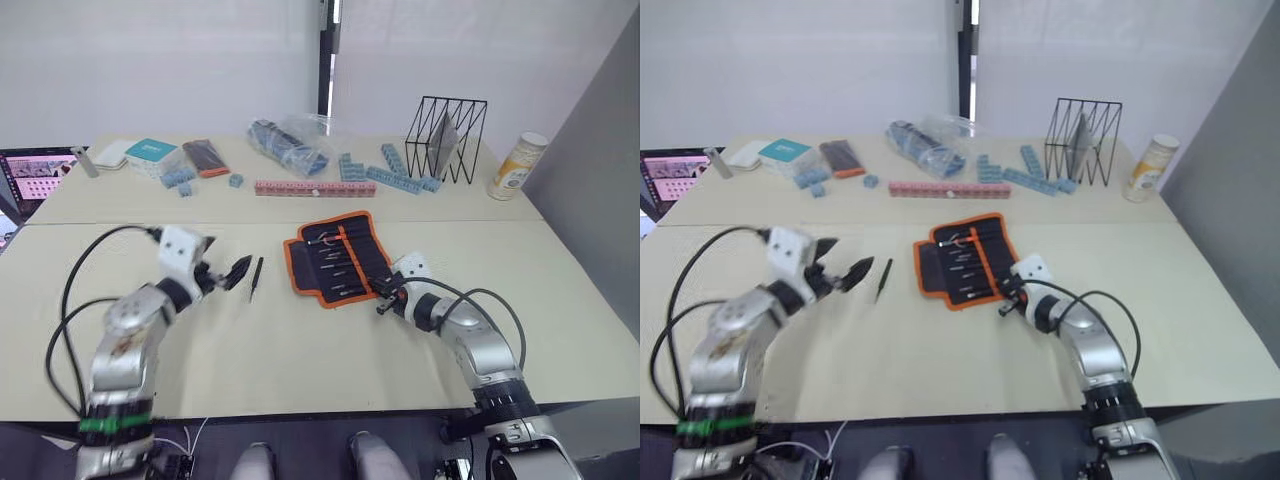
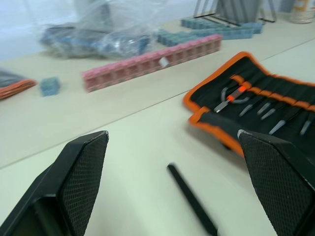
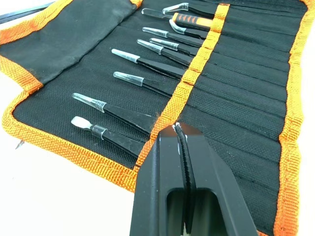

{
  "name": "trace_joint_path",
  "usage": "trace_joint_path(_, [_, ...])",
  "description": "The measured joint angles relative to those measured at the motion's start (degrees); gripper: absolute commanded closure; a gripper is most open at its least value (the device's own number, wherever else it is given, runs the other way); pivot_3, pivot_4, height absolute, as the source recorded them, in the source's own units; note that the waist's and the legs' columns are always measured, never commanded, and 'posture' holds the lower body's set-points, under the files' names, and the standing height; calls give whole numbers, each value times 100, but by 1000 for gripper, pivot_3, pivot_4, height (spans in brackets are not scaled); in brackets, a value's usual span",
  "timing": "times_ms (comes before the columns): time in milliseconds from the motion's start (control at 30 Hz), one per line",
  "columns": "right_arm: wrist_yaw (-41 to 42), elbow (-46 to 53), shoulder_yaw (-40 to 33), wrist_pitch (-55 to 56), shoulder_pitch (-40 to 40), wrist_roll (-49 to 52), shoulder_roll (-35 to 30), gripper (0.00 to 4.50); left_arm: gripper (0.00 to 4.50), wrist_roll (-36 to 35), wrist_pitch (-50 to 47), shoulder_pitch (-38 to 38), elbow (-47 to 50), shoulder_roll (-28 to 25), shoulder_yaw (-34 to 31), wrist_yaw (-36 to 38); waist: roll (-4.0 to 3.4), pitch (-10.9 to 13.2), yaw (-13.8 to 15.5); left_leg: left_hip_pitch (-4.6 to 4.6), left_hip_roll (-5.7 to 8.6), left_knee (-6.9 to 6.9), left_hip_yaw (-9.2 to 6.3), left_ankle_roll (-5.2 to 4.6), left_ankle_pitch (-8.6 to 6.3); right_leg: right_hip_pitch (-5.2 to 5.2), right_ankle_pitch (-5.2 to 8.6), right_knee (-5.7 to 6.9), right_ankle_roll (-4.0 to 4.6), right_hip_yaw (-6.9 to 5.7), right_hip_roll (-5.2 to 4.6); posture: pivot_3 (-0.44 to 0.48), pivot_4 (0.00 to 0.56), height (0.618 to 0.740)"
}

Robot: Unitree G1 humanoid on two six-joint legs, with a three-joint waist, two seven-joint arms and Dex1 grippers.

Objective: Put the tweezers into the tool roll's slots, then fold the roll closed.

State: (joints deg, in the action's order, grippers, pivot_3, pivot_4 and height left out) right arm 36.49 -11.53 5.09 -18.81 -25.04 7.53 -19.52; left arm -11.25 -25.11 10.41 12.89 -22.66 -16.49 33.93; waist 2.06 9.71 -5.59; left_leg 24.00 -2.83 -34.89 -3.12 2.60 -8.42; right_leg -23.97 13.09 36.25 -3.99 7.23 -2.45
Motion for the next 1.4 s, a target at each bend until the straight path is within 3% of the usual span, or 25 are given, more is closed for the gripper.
trace_joint_path(267, [219, -494, 51, 186, -300, -10, 12, 4500, 15, -168, 676, -1975, 586, 334, -308, -282, 7, -3, -25, -23, -9, 1, 13, 2, -1, 1, 20, -1, 56, 0, 0, 0, 150, 740])
trace_joint_path(467, [257, -722, 61, 271, -434, -49, 48, 4500, 15, -329, 1012, -2510, 802, 547, -435, -517, 8, -4, -19, -24, -9, -3, 16, 34, -21, -3, 25, -17, 64, 2, -1, 0, 150, 740])
trace_joint_path(1033, [353, -822, 106, 344, -517, -67, 104, 4500, 15, -601, 922, -2375, 799, 513, -341, -837, 9, -5, -119, -24, -8, 2, 16, 31, -20, -11, 25, -17, 64, 2, -1, 0, 150, 740])
trace_joint_path(1400, [351, -813, 115, 343, -526, -72, 106, 4500, 15, -926, -733, -1150, 1100, 134, 262, -1213, 9, -4, -139, -23, -6, 3, 13, 5, -3, -9, 23, -14, 60, 2, 0, 0, 150, 740])
